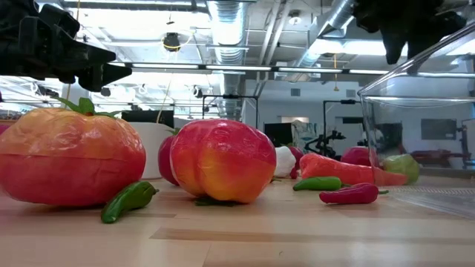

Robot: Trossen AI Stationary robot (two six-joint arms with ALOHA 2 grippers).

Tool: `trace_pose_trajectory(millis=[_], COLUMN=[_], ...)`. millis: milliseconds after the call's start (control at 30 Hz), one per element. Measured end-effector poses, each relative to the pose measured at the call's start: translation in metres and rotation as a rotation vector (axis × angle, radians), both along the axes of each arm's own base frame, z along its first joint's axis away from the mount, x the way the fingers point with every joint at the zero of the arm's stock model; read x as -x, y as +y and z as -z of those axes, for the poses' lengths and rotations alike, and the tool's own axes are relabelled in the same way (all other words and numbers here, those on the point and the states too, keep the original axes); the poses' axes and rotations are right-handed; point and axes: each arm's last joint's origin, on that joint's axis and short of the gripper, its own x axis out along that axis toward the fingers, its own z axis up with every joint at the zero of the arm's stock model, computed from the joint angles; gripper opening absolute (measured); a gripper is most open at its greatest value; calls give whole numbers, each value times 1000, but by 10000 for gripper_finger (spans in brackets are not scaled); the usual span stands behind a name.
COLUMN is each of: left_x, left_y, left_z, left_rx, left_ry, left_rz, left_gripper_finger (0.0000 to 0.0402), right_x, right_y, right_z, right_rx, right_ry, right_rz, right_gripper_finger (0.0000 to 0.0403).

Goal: Sort produce into baskets
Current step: Put the green cucumber into the right transparent bin

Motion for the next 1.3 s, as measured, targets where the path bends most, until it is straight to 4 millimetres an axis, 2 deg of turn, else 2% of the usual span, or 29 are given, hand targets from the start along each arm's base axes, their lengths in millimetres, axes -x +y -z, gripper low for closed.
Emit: trace_pose_trajectory(millis=[267,600,867,1067,1300], left_x=[0,0,0,0,0], left_y=[0,0,0,0,0], left_z=[0,0,0,0,0], left_rx=[0,0,0,0,0], left_ry=[0,0,0,0,0], left_rz=[0,0,0,0,0], left_gripper_finger=[341,341,341,341,341], right_x=[-2,-1,3,1,6], right_y=[-11,-22,-39,-42,-52], right_z=[0,16,32,46,67], right_rx=[21,34,72,69,44], right_ry=[3,58,106,80,104], right_rz=[-62,-52,185,223,447], right_gripper_finger=[251,251,251,251,251])
